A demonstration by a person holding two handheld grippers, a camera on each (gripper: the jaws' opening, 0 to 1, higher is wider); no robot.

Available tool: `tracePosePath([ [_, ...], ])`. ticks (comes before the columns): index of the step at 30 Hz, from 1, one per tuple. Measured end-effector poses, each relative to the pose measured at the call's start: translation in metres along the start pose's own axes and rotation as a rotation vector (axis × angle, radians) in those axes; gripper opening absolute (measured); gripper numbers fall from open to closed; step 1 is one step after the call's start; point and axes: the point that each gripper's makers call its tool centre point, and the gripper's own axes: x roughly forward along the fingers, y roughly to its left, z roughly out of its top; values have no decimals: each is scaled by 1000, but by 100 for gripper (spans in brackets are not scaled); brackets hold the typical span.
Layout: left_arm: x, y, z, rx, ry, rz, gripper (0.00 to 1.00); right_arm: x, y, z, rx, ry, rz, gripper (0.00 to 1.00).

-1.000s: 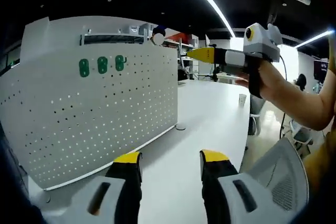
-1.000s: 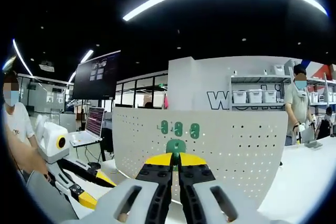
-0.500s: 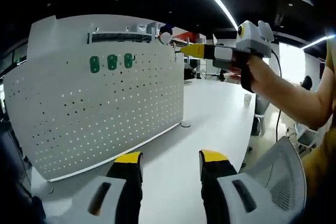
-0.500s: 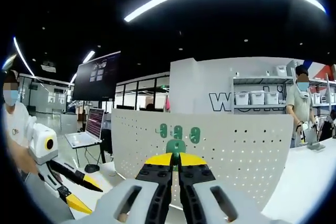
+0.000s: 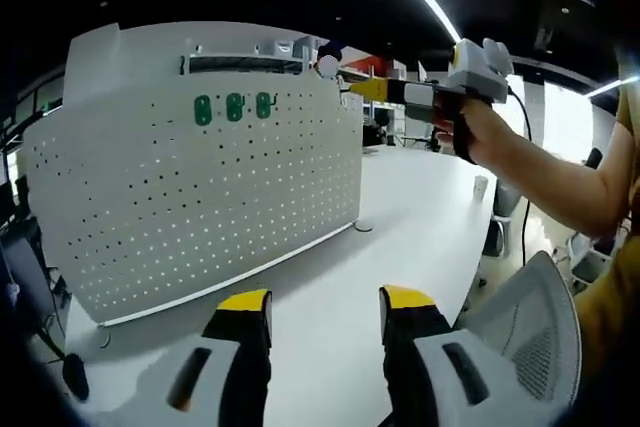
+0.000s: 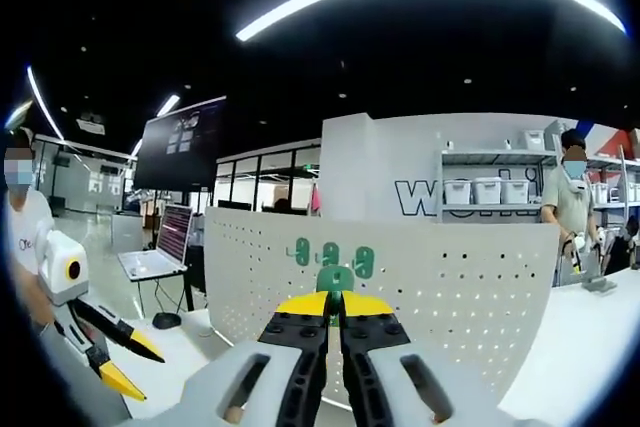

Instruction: Insert the hook assembly into the mounting plate slot until the hook locks in place.

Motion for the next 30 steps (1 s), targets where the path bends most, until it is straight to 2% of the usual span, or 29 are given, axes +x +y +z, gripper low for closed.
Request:
tracePosePath([
  [7,-6,0,-9,11,24,14,44,10,-1,3,-38,-6,-3,0],
  [15,-12,5,-18,-12,32,34,45,21,-9,-3,-31,1,-15,0],
  [21,-19,14,-26,-19,54,67,47,26,-16,-6,-22,4,-31,0],
  [25,-23,19,-38,-17,85,90,47,30,-24,-6,-16,0,-45,0],
  [30,-31,28,-45,-40,64,141,51,36,-32,-7,-8,-5,-62,0],
])
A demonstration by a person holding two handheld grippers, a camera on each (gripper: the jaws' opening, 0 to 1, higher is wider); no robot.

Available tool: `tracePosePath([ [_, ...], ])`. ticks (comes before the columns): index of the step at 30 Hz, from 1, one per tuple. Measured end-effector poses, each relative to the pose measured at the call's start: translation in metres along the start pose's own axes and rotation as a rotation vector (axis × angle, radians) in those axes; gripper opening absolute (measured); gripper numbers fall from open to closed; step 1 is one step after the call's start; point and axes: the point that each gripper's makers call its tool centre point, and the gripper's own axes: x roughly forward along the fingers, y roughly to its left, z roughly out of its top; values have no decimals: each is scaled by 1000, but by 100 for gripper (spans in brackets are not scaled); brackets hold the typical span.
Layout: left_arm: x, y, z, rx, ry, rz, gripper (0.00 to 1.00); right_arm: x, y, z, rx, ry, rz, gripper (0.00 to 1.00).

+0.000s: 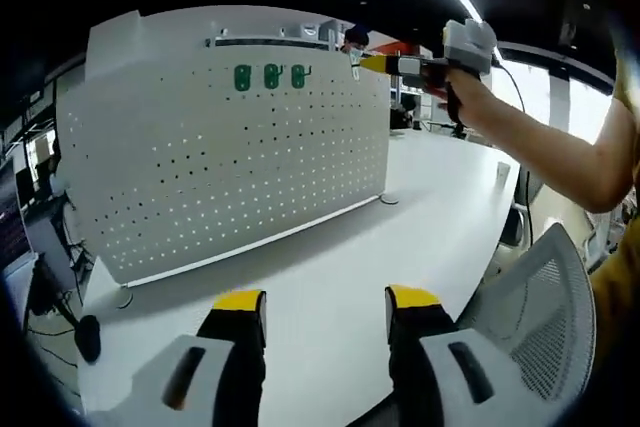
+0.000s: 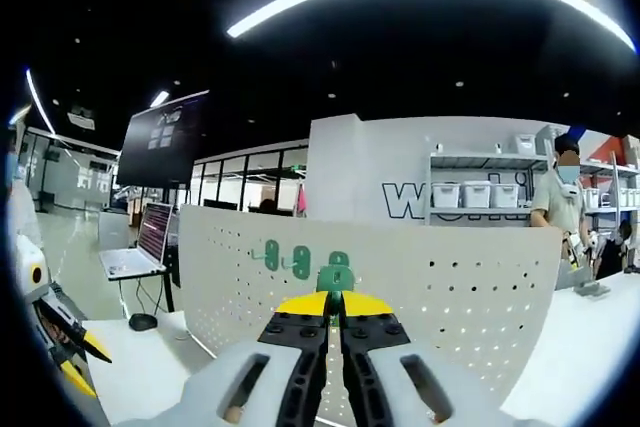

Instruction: Insert the hook assembly into the mounting plate slot until the hook locks in place.

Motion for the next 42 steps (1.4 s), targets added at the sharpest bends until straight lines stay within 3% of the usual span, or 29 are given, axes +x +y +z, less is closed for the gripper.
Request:
tracePosePath([
  [11,-5,21,-14,-6,-7,91,56,10,-9,-9,9,6,-27,0],
  [19,-7,31,-24,-30,-2,123,60,18,-16,-10,18,3,-53,0],
  [30,-10,31,-11,-18,-97,140,62,28,-22,-9,29,-15,-77,0],
  [42,-8,31,-8,0,-116,144,61,36,-38,-4,18,-36,-133,0],
])
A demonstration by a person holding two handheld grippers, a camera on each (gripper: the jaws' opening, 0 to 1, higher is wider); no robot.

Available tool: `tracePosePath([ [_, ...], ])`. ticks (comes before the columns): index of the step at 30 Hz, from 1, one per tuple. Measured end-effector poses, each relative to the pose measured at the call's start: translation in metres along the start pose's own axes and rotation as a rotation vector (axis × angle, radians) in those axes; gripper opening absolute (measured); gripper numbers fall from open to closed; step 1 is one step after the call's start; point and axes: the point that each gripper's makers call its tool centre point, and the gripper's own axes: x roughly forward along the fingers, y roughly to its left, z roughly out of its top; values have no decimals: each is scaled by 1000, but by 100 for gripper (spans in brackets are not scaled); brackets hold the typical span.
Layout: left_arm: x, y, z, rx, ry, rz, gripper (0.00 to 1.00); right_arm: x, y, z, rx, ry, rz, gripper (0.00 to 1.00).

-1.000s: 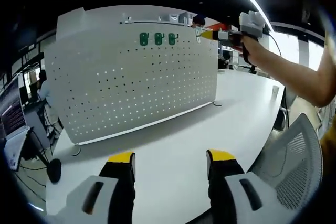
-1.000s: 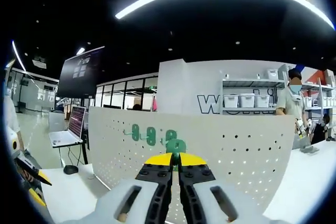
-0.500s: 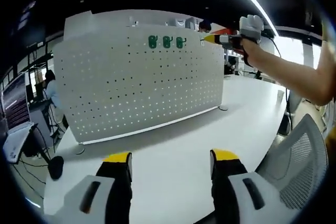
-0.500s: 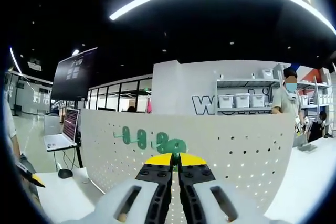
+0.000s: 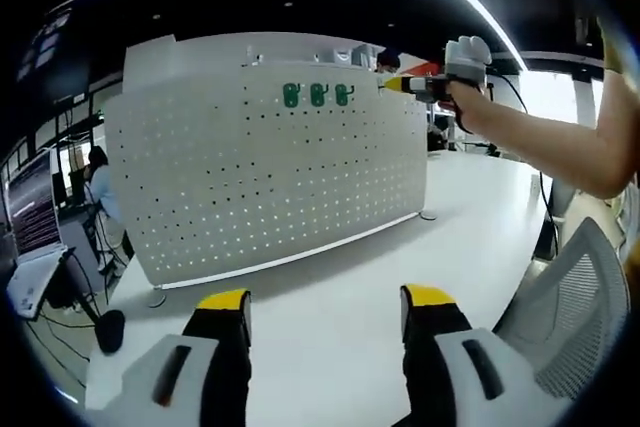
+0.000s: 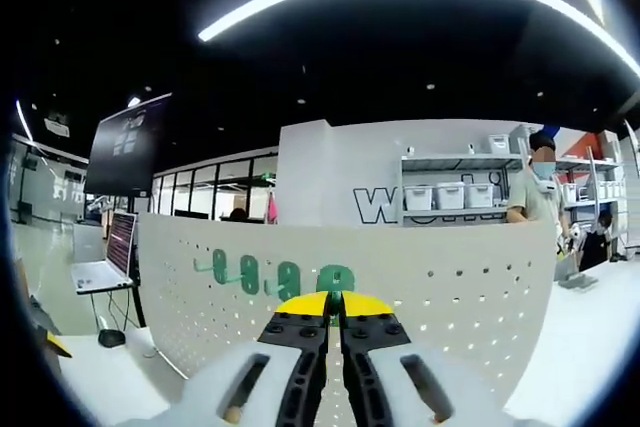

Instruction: Insert the hook assembly into the mounting plate slot until the hook locks in place.

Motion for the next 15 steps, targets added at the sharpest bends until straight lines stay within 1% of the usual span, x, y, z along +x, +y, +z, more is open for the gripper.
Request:
tracePosePath([
  [5,1,-2,0,-3,-3,-15,61,6,-3,-3,0,-4,-15,0],
  [11,3,-1,-1,-7,1,-22,60,14,-2,-4,-23,-11,-26,0],
  [13,3,0,-1,-8,9,-24,59,17,-1,-5,-23,-14,-27,0],
  [15,3,0,0,-7,4,-25,59,19,-1,-5,-22,-16,-30,0],
])
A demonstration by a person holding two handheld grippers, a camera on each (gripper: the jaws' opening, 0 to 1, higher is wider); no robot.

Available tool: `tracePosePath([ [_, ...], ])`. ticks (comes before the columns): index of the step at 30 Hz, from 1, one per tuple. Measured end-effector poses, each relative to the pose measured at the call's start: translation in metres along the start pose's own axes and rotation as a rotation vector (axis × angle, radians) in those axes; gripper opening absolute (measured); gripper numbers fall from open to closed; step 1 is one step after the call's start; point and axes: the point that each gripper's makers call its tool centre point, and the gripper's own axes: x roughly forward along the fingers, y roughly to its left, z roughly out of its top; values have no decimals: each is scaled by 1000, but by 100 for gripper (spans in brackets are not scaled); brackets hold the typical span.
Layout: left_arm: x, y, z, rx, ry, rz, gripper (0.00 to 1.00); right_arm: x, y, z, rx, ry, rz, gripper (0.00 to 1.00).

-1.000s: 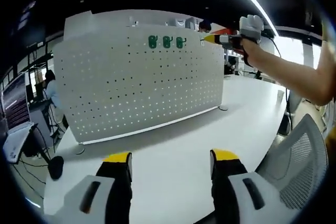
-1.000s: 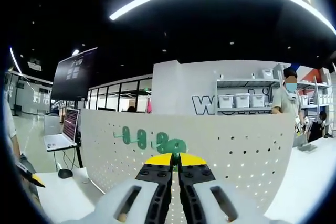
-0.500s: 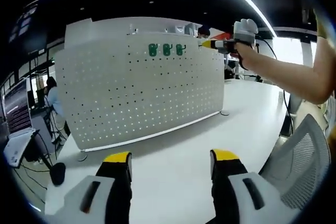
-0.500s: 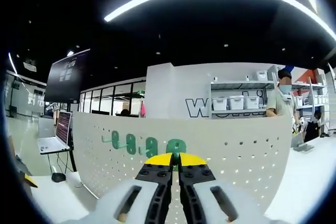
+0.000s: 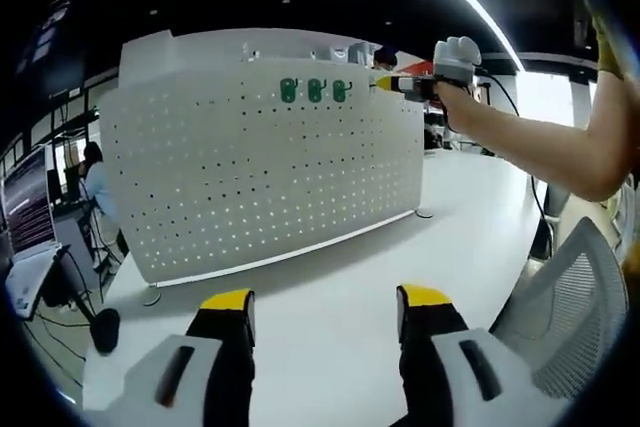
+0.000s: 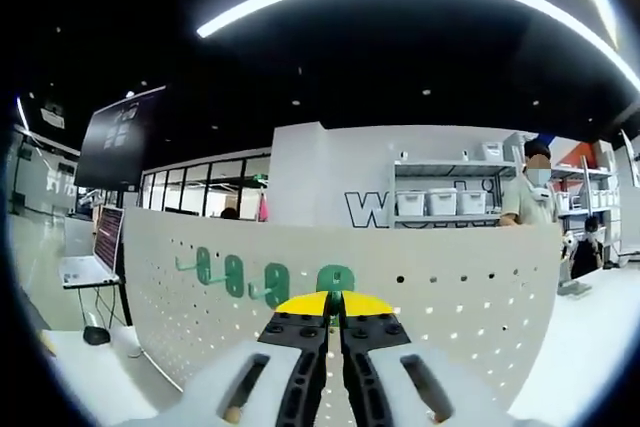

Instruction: Insert the hook assembly into the mounting plate slot until the hook locks in place.

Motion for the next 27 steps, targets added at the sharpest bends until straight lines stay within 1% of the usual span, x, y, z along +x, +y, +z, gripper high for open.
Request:
tracePosePath([
  [7,0,0,-4,-3,22,-8,57,4,1,0,4,-9,-8,0],
  [9,0,-1,-3,-3,21,-11,56,7,2,0,-12,-6,-12,0],
  [14,-1,-1,-5,-5,26,-15,56,11,2,-1,-12,-6,-19,0],
  [16,0,-3,-9,-8,47,-23,55,12,2,0,-2,-12,-19,0],
  [21,0,-1,-7,-6,36,-21,54,15,2,-1,-9,-9,-29,0],
  [27,1,2,-8,-2,38,-17,55,18,4,-2,-59,-8,-48,0],
])
